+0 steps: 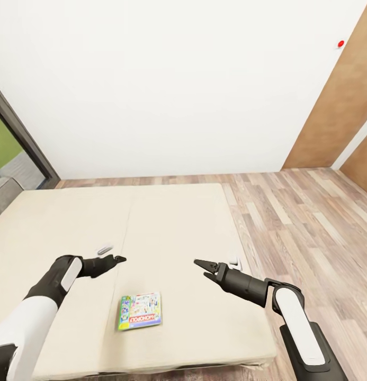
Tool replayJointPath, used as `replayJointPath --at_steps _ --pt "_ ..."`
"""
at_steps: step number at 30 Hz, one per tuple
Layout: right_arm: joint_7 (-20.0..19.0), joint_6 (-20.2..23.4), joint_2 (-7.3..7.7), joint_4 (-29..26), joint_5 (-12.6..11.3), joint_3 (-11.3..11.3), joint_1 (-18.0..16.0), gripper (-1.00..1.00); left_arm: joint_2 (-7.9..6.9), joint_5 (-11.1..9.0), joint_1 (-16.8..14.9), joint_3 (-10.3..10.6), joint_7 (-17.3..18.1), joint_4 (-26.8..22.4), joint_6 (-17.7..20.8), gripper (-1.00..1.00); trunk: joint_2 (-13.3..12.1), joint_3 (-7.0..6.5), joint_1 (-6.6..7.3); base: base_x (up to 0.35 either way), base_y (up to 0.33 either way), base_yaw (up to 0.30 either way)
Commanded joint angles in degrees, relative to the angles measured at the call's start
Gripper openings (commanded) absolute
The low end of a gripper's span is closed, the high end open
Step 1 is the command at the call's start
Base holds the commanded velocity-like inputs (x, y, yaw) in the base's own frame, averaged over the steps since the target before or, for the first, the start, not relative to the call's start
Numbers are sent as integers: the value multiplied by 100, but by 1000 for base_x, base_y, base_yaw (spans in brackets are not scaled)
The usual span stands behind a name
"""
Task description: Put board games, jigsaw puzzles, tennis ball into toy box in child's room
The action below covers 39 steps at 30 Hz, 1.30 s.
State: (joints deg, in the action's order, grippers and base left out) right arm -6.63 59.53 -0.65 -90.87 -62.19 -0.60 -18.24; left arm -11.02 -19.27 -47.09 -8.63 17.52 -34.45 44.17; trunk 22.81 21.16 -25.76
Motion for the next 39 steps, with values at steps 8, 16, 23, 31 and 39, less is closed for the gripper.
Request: replayJointPath --at_steps 8,16,23,31,39 --pt "-57 16 -12 -1 58 1 -4 100 39 111 -157 -1 -106 94 -158 100 10 85 -3 0 0 0" --pt "-124 45 1 -1 25 12 -4 100 63 153 -167 -13 -125 197 -301 100 10 161 -3 0 0 0" --pt "-1634 47 70 -1 -95 59 -4 100 68 160 -169 -16 -126 211 -322 100 10 227 -3 0 0 0" --pt "-3289 -10 18 -1 -119 10 -14 100 112 161 -169 -12 -125 213 -323 100 10 302 -3 0 0 0" --pt "-3494 -40 36 -1 -65 46 -21 100 117 161 -169 0 -118 215 -321 100 10 377 -3 0 0 0"
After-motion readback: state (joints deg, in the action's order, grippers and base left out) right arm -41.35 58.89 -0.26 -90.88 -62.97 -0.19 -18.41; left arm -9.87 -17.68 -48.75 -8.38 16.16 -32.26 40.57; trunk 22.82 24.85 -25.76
